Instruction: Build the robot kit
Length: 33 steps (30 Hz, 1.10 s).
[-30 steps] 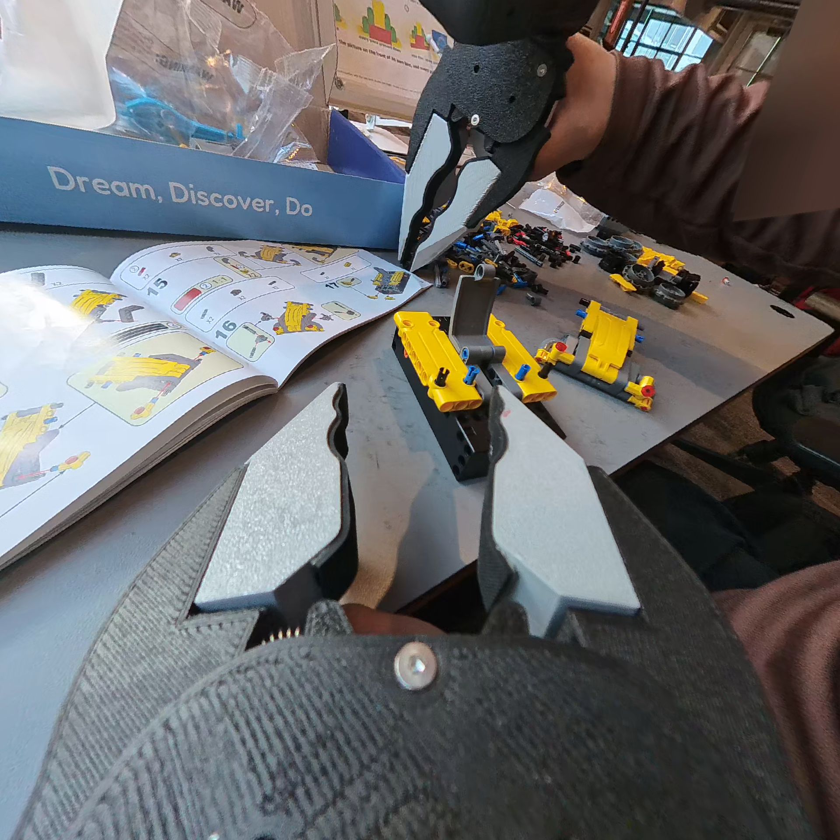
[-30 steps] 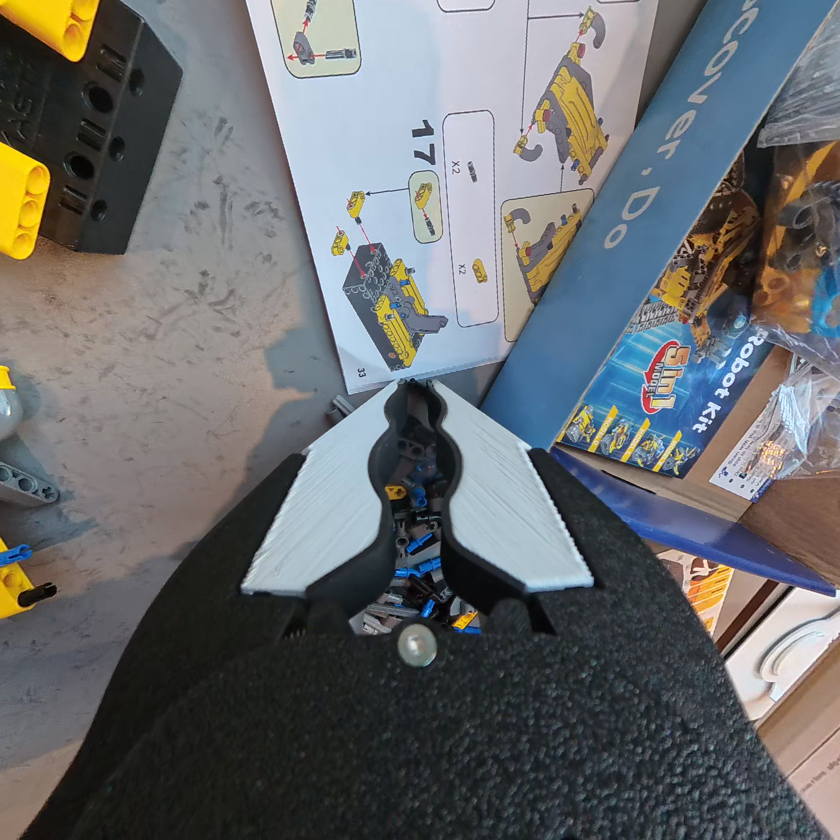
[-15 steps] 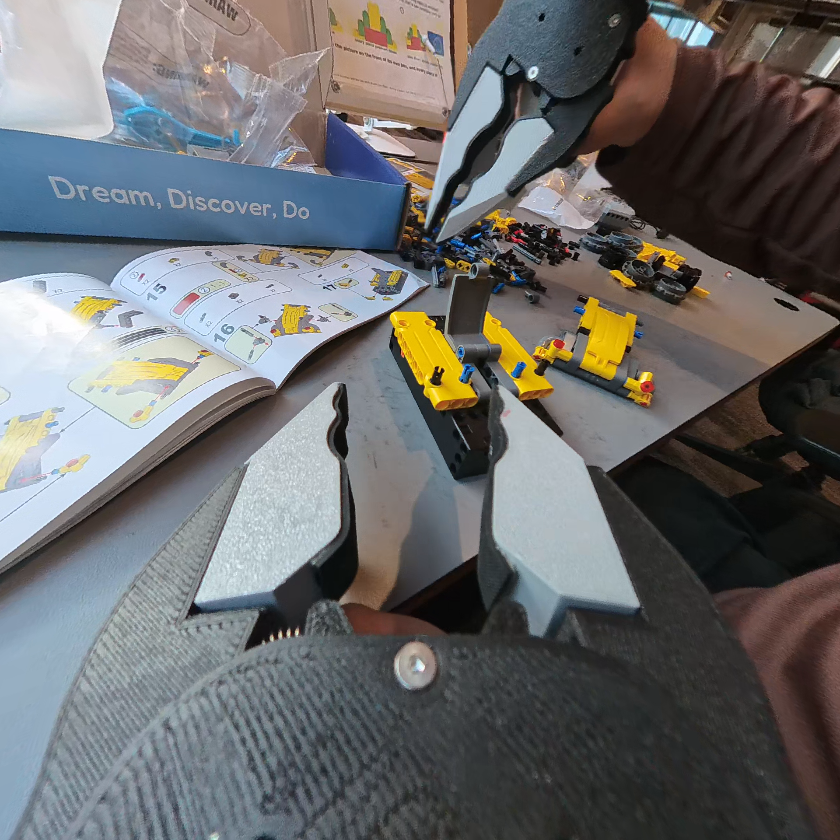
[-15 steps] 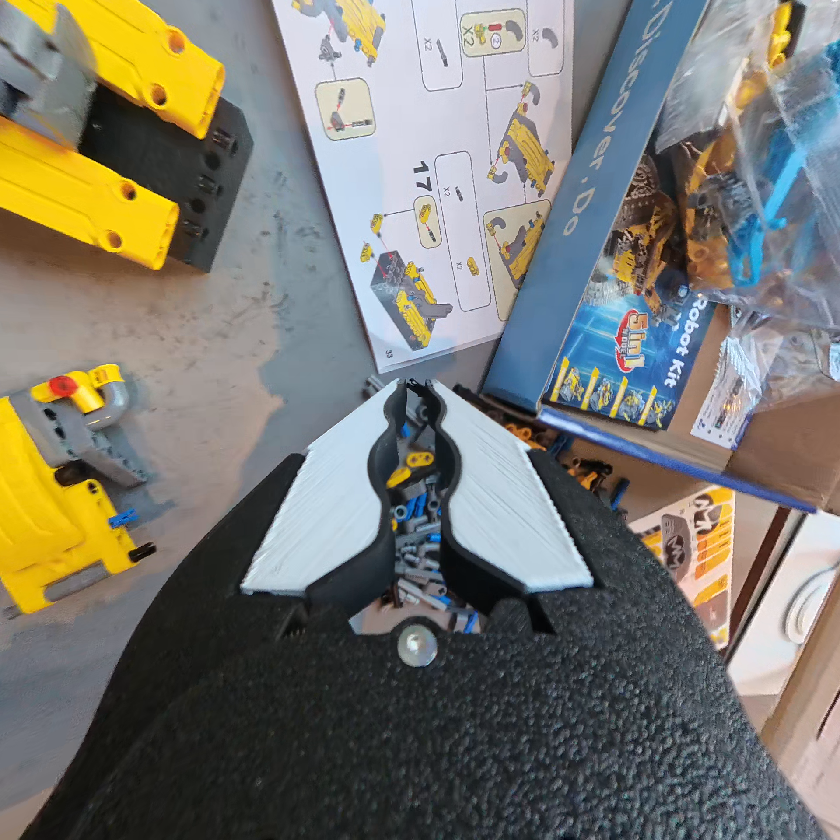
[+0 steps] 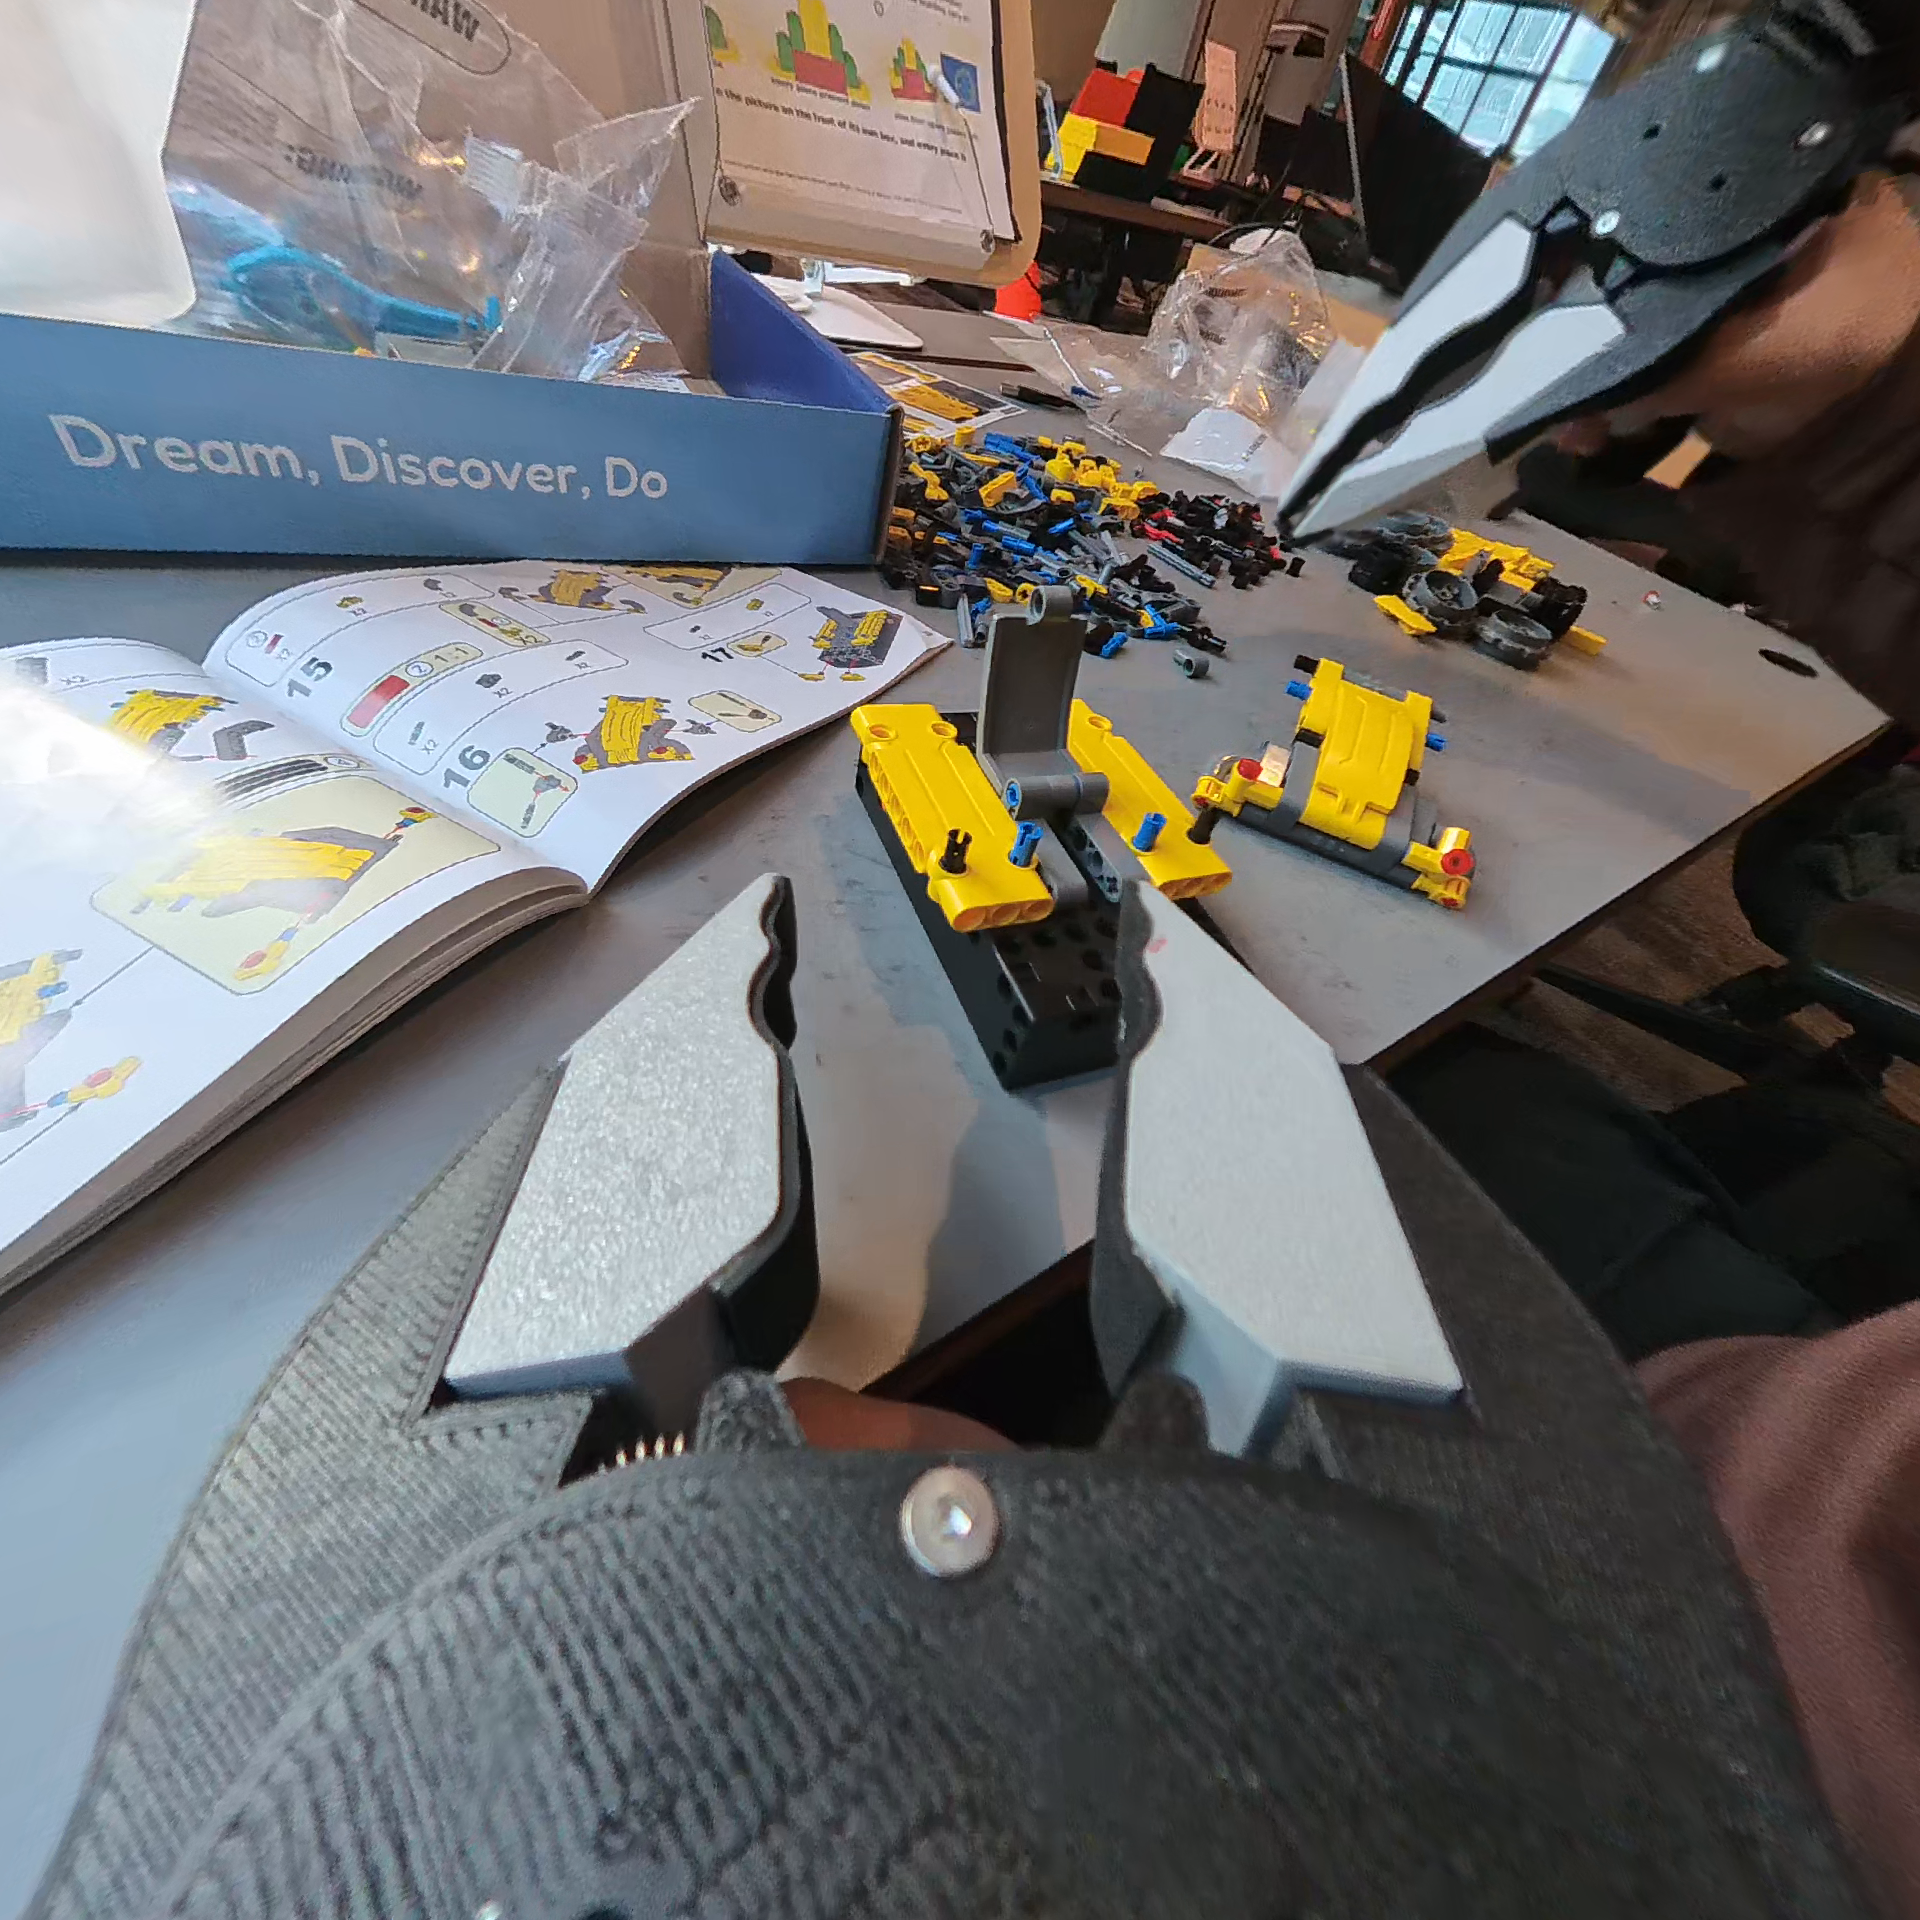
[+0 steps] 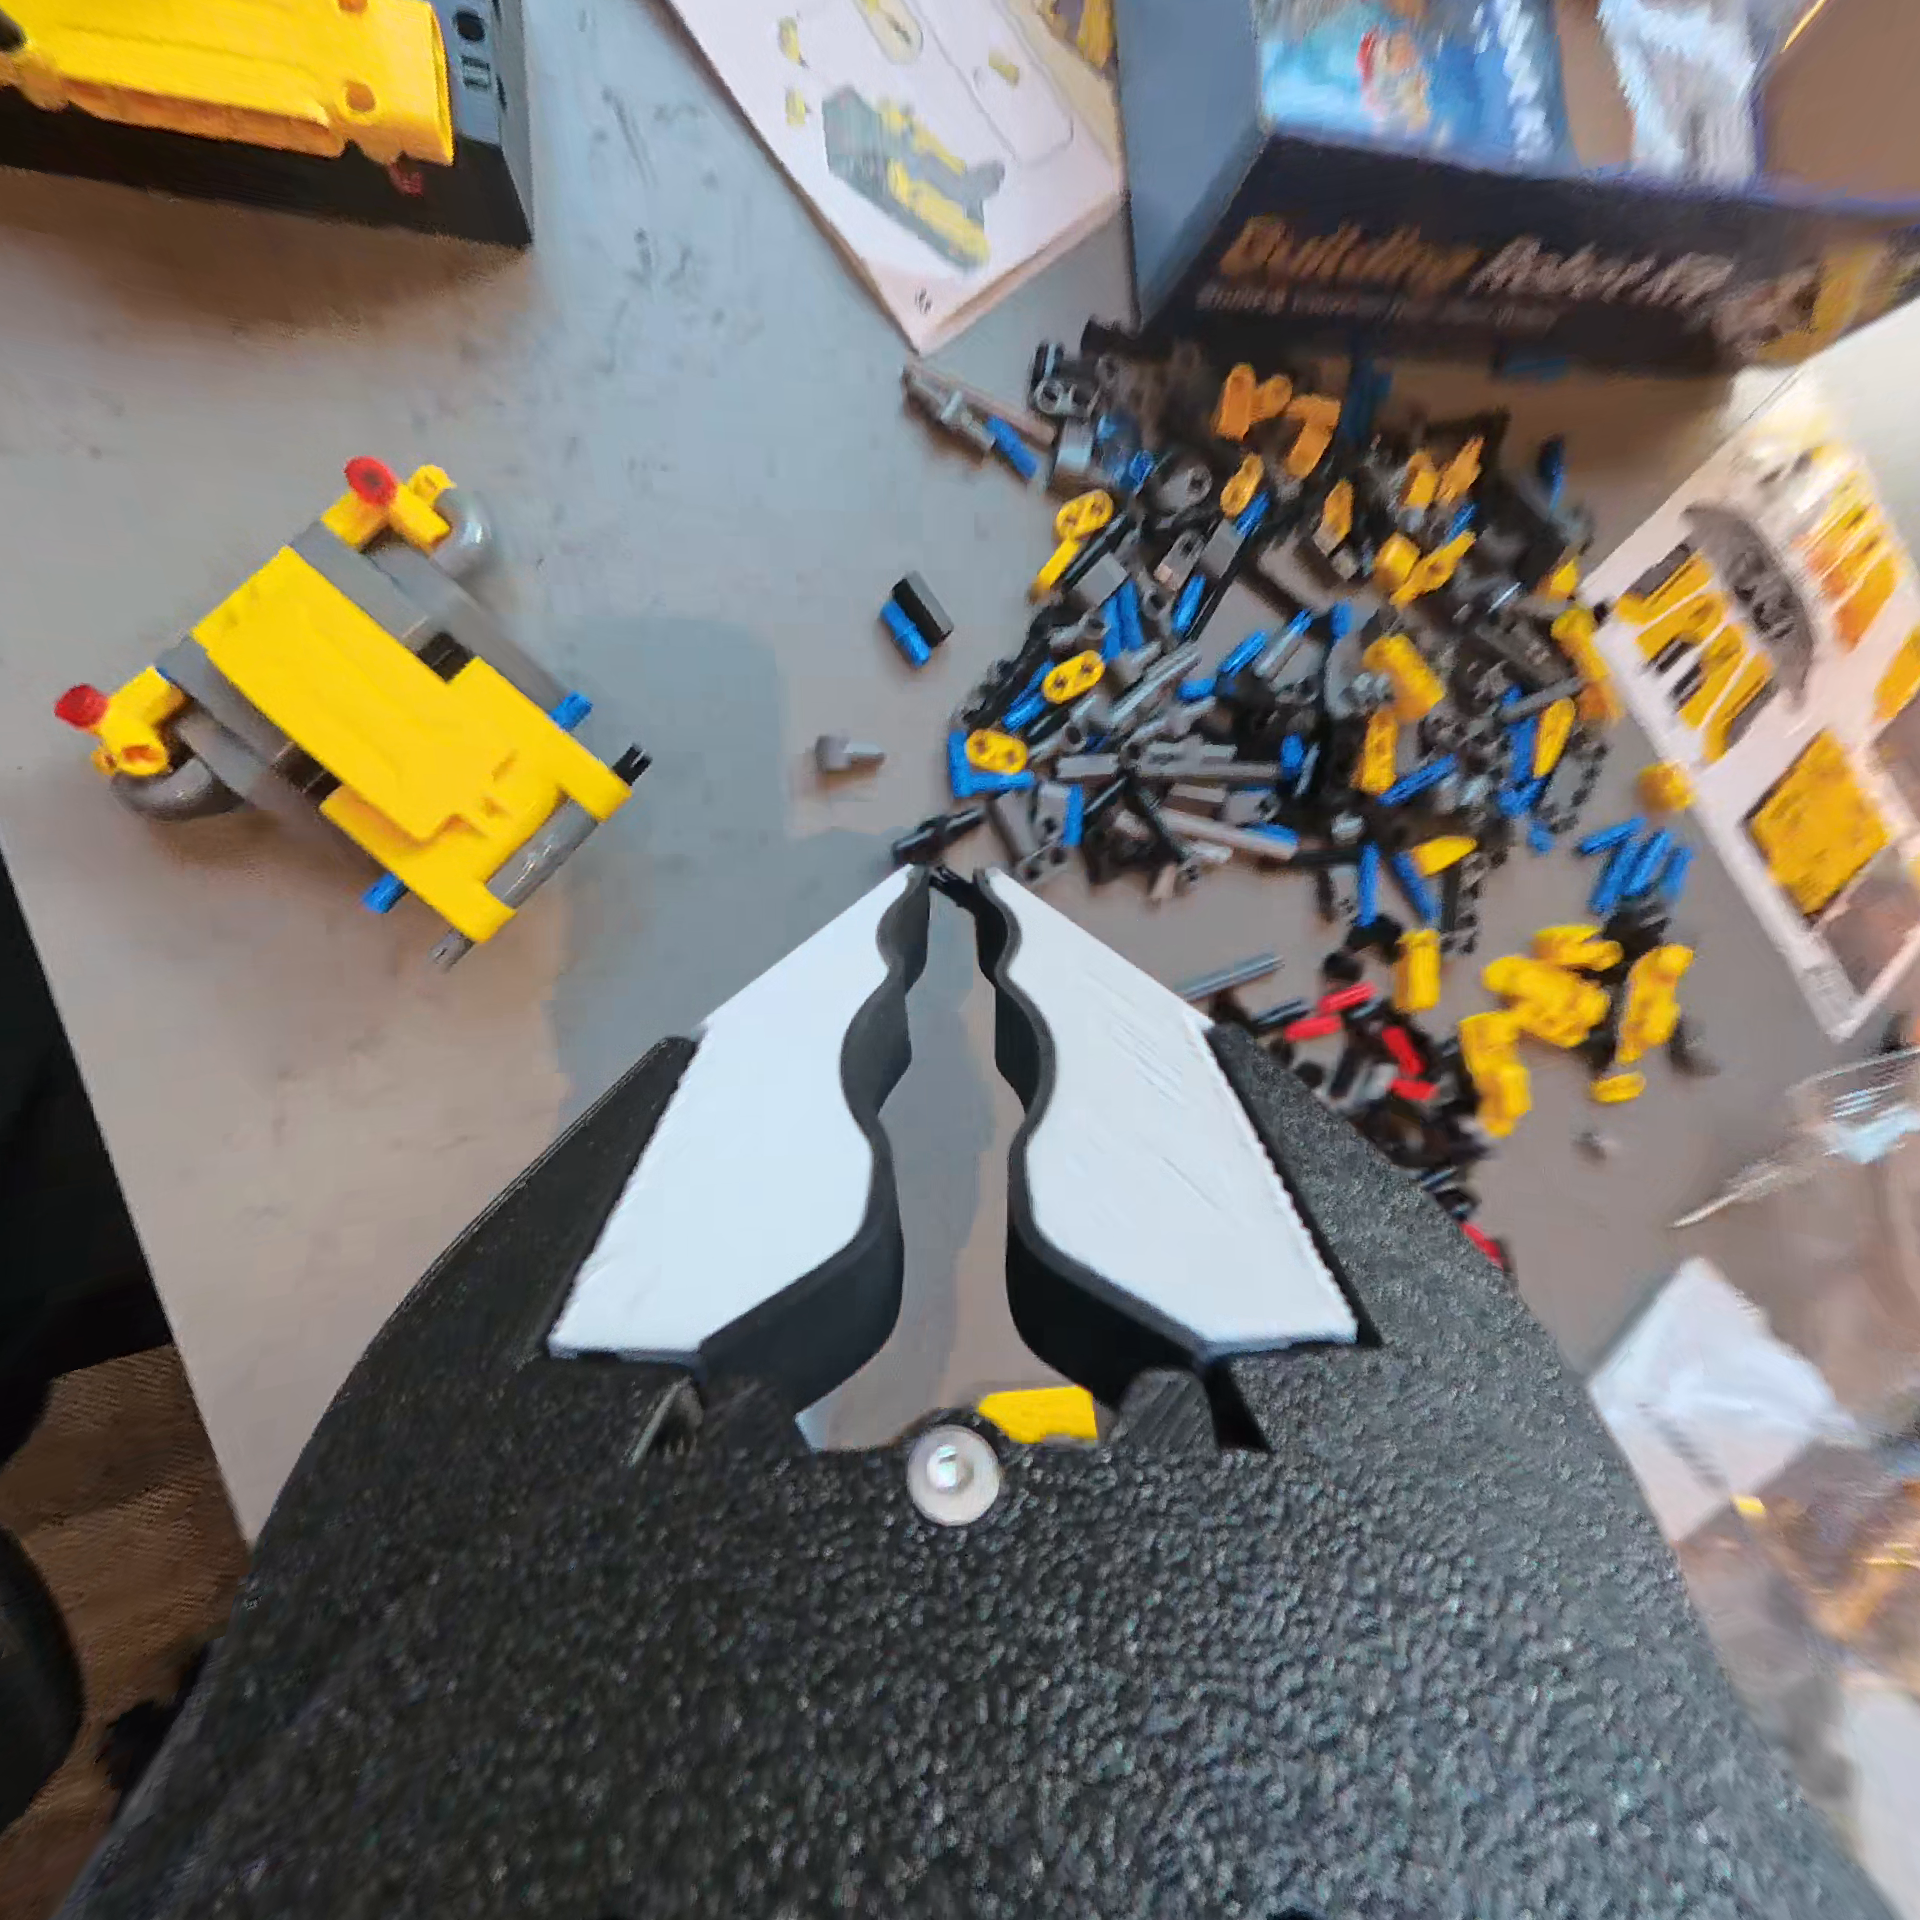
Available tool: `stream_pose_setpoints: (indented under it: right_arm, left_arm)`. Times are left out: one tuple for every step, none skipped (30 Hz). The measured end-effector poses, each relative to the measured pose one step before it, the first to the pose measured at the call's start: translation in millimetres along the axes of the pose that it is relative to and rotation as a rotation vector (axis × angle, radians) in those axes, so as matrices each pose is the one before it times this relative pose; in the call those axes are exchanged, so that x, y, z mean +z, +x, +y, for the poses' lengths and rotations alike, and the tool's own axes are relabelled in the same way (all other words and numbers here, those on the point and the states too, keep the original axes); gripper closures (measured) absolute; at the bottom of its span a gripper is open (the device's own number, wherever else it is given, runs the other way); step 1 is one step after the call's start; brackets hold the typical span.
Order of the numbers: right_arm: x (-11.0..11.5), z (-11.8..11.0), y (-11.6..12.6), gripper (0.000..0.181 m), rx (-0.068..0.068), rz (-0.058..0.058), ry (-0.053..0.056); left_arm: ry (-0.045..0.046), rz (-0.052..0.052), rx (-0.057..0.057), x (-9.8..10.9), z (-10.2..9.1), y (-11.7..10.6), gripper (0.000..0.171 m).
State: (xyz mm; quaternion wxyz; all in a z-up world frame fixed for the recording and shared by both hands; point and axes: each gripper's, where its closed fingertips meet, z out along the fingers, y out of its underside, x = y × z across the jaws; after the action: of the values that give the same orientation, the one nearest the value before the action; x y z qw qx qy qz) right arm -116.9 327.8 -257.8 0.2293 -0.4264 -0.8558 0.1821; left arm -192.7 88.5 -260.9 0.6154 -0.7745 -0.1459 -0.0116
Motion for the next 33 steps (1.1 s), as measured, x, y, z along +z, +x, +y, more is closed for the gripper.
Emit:
stream_pose_setpoints:
  right_arm:
    - [3.7, 9.25, -5.05, 0.173, 0.0234, -0.0046, -0.0025]
    - [4.79, 9.34, -4.09, 0.173, 0.0181, 0.0001, -0.0064]
    - [5.14, 8.44, -3.56, 0.173, 0.0173, -0.0007, -0.0056]
    - [4.93, 6.96, -3.43, 0.173, 0.0149, -0.0041, -0.0032]
    - [4.1, 5.26, -2.59, 0.173, 0.0118, -0.002, -0.0007]
    - [2.57, 2.65, -1.96, 0.172, 0.0103, -0.0022, 0.0086]
    - [-0.53, -1.49, 0.02, 0.173, 0.0156, 0.0031, 0.0272]
    - [-0.65, 0.86, 0.63, 0.172, 0.0135, 0.0009, 0.0059]
    - [-1.04, 0.61, 1.66, 0.17, 0.0045, 0.0105, 0.0046]
    - [-2.08, -1.37, 0.89, 0.168, 0.0001, 0.0079, 0.0145]
    - [-3.16, -2.68, -0.07, 0.168, 0.0044, -0.0001, 0.0206]
    - [-4.04, -3.95, -0.13, 0.168, 0.0091, -0.0021, 0.0266]
    - [-4.74, -4.81, 1.09, 0.168, 0.0105, 0.0047, 0.0332]
    - [-4.91, -5.27, 2.02, 0.168, 0.0133, 0.0087, 0.0373]
    - [-4.84, -5.56, 3.58, 0.168, 0.0196, 0.0143, 0.0402]
    - [-4.36, -5.87, 6.35, 0.168, 0.0287, 0.0277, 0.0435]
    - [-3.35, -4.54, 8.92, 0.168, 0.0395, 0.0386, 0.0365]
    - [-2.14, -2.81, 9.33, 0.168, 0.0457, 0.0367, 0.027]
    - [-1.22, -2.05, 9.18, 0.168, 0.0483, 0.0343, 0.0238]
    - [-0.4, -1.91, 7.66, 0.166, 0.0443, 0.0282, 0.0233]
    - [0.31, -2.1, 5.26, 0.161, 0.0349, 0.0192, 0.0255]
    - [0.96, -1.34, 2.23, 0.159, 0.0266, 0.007, 0.0229]
    - [1.72, 0.0, 1.51, 0.159, 0.0232, 0.0094, 0.017]
    - [2.45, 1.93, 1.97, 0.159, 0.0171, 0.0179, 0.0063]
    - [3.16, 3.72, 2.11, 0.159, 0.0088, 0.0226, -0.006]
    - [3.28, 3.97, 2.87, 0.159, 0.0004, 0.0284, -0.01]
    - [3.06, 3.48, 3.81, 0.161, -0.0008, 0.0331, -0.0088]
    - [2.82, 2.09, 4.09, 0.163, 0.0045, 0.0308, -0.0053]
    - [2.26, 0.08, 4.53, 0.163, 0.0096, 0.0295, 0.0043]
    - [1.49, -1.58, 4.38, 0.163, 0.0098, 0.0259, 0.0121]
    - [0.72, -2.13, 4.17, 0.163, 0.0048, 0.0238, 0.0137]
    - [0.13, -1.97, 3.22, 0.163, 0.0002, 0.0186, 0.0102]
    - [-0.01, -1.38, 1.55, 0.163, -0.0009, 0.0077, 0.0062]
  left_arm:
    - [-0.00045, -0.0008, 0.0062, 0.42, 0.11, 0.77, 0.111]
    - [0.0003, -0.0013, 0.0065, 0.47, 0.0, 0.68, 0.111]
    - [0.00003, -0.0012, 0.0058, 0.31, 0.0, 0.42, 0.112]
    - [-0.00014, -0.0012, 0.0051, 0.35, 0.07, 0.25, 0.112]
    - [-0.00017, -0.0027, 0.0054, 0.29, 0.17, -0.11, 0.112]
    - [-0.00009, -0.0044, 0.0055, 0.19, 0.05, -0.45, 0.112]
    - [0.00043, -0.0037, 0.0049, 0.13, -0.12, -0.41, 0.112]
    - [0.00123, -0.0036, 0.0038, 0.03, -0.11, -0.48, 0.112]
    - [0.0006, -0.0028, 0.0028, 0.18, -0.07, -0.25, 0.112]
    - [-0.00098, -0.0017, 0.0023, 0.28, 0.21, -0.04, 0.112]
    - [-0.00124, -0.0012, 0.0025, 0.24, 0.26, 0.11, 0.112]
    - [-0.00081, -0.001, 0.0025, 0.3, 0.3, 0.14, 0.112]
    - [-0.00092, -0.0009, 0.0022, 0.13, 0.27, 0.35, 0.112]
    - [-0.00079, -0.0008, 0.0021, 0.19, 0.33, 0.26, 0.112]
    - [-0.00034, -0.0004, 0.0018, 0.08, 0.21, 0.42, 0.112]
    - [-0.0004, -0.0001, 0.0015, 0.11, 0.18, 0.29, 0.112]
    - [-0.0006, -0.0002, 0.0017, 0.19, 0.19, 0.29, 0.112]
    - [-0.0003, -0.0007, 0.0017, 0.26, 0.22, 0.11, 0.112]
    - [-0.00034, -0.0006, 0.0011, 0.19, 0.1, -0.13, 0.112]
    - [-0.0003, -0.0011, 0.0, 0.28, -0.04, -0.18, 0.112]
    - [-0.00018, 0.0001, -0.0005, 0.03, -0.01, -0.14, 0.112]
    - [0.00028, -0.0002, -0.0002, -0.06, -0.15, -0.21, 0.112]
    - [0.0016, -0.0005, 0.0001, -0.2, -0.37, -0.21, 0.112]
    - [0.00162, -0.0002, -0.0003, -0.25, -0.27, -0.29, 0.112]
    - [0.00059, 0.0002, -0.0012, -0.05, -0.31, -0.17, 0.112]
    - [-0.00009, 0.0015, -0.002, -0.07, -0.12, 0.05, 0.112]
    - [-0.00022, 0.0019, -0.0017, 0.04, -0.02, 0.1, 0.112]
    - [-0.00063, 0.002, -0.0008, 0.08, 0.16, 0.34, 0.112]
    - [-0.00086, 0.0022, 0.0, -0.1, 0.16, 0.51, 0.112]
    - [0.00004, 0.0017, 0.0017, -0.14, 0.19, 0.47, 0.112]
    - [0.00037, -0.0005, 0.0046, -0.06, 0.15, 0.17, 0.112]
    - [-0.00043, -0.0023, 0.0057, -0.17, 0.07, -0.12, 0.112]
    - [0.00026, -0.0015, 0.0025, -0.15, 0.05, -0.02, 0.112]
